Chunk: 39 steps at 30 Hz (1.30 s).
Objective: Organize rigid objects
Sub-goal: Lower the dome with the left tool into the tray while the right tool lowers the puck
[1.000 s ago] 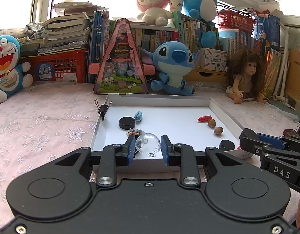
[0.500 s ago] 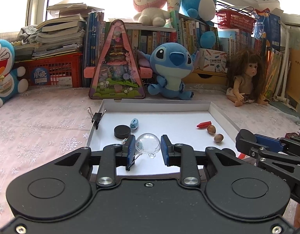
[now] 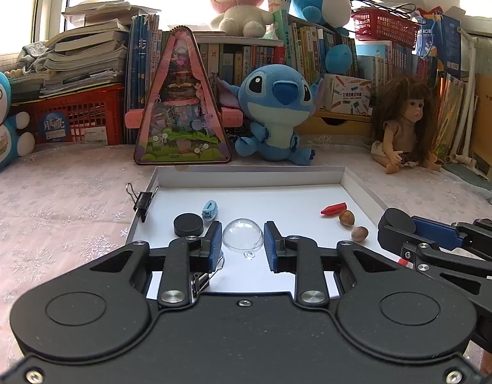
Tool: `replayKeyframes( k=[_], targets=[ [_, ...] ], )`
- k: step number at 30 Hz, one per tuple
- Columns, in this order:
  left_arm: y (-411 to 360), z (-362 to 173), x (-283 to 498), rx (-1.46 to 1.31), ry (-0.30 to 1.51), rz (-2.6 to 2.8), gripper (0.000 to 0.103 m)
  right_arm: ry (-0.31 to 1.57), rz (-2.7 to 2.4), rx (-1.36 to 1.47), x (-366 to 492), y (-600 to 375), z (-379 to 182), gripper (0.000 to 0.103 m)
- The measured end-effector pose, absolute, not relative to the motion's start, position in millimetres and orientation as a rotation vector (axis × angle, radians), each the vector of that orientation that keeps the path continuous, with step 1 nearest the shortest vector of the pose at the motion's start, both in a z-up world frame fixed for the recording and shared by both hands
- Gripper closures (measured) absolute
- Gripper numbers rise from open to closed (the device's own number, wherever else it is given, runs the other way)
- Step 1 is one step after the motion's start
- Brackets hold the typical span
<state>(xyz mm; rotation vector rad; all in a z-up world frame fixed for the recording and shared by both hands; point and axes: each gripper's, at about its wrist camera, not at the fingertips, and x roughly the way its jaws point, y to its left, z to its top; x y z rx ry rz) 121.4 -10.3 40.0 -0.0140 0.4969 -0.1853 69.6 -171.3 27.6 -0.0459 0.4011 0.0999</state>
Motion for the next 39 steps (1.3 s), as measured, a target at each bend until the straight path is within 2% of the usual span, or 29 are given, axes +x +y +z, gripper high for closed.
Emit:
replayKeyframes(
  k=[39],
  targets=[
    [-14.3,25.6,174.5,-0.027,0.535,-0.201,0.077,0.453,0.111,-0.022,118.4,-173.6,18.4,0.067]
  ],
)
